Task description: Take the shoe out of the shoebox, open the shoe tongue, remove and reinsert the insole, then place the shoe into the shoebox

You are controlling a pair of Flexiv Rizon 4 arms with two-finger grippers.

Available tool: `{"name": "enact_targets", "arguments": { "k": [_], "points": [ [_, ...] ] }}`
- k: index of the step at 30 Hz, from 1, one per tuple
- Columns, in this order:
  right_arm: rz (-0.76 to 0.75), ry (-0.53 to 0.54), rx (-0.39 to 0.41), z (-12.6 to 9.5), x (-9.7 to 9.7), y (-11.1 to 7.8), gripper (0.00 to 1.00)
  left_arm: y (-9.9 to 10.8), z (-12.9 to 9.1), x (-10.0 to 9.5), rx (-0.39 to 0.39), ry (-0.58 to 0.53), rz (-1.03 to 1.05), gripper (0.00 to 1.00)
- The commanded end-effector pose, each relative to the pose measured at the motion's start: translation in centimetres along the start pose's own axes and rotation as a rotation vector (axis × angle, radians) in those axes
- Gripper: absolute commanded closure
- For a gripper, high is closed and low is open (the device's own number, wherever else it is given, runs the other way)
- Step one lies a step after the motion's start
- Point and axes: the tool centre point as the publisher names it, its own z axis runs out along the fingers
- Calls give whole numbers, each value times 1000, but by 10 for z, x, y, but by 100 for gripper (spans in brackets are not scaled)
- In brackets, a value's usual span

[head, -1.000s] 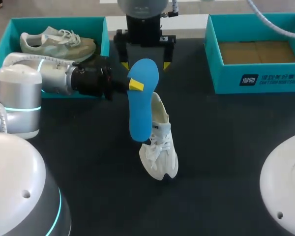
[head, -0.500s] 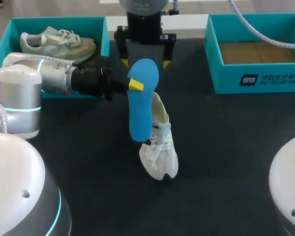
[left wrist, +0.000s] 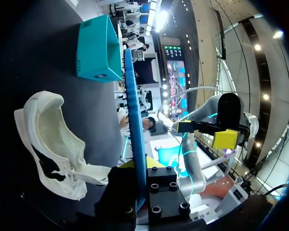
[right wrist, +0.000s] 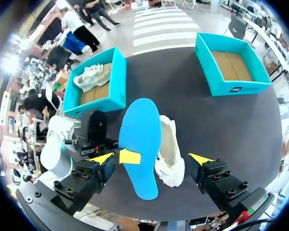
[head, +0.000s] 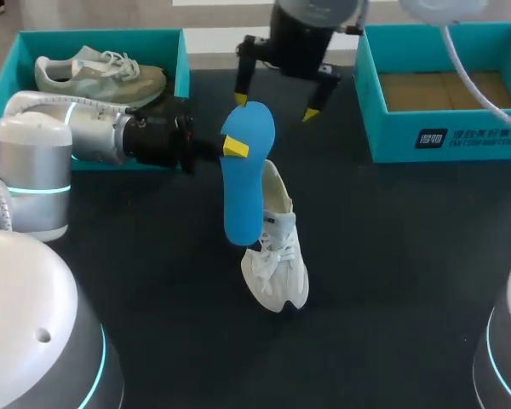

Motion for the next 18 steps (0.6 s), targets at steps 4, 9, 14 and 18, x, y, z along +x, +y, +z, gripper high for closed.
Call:
{"name": "enact_targets", "arguments": {
  "k": [4,9,14,18],
  "points": [
    [27,299,23,6,-19,-5,0,0,0,0,-1,-1,0,100],
    [57,394,34,9,-26,-6,0,0,0,0,-1,-1,0,100],
    [74,570,63,14,-32,-7,0,0,0,0,-1,-1,0,100],
    [63,675,59,18,-37,-4,0,0,0,0,-1,-1,0,100]
  ]
}}
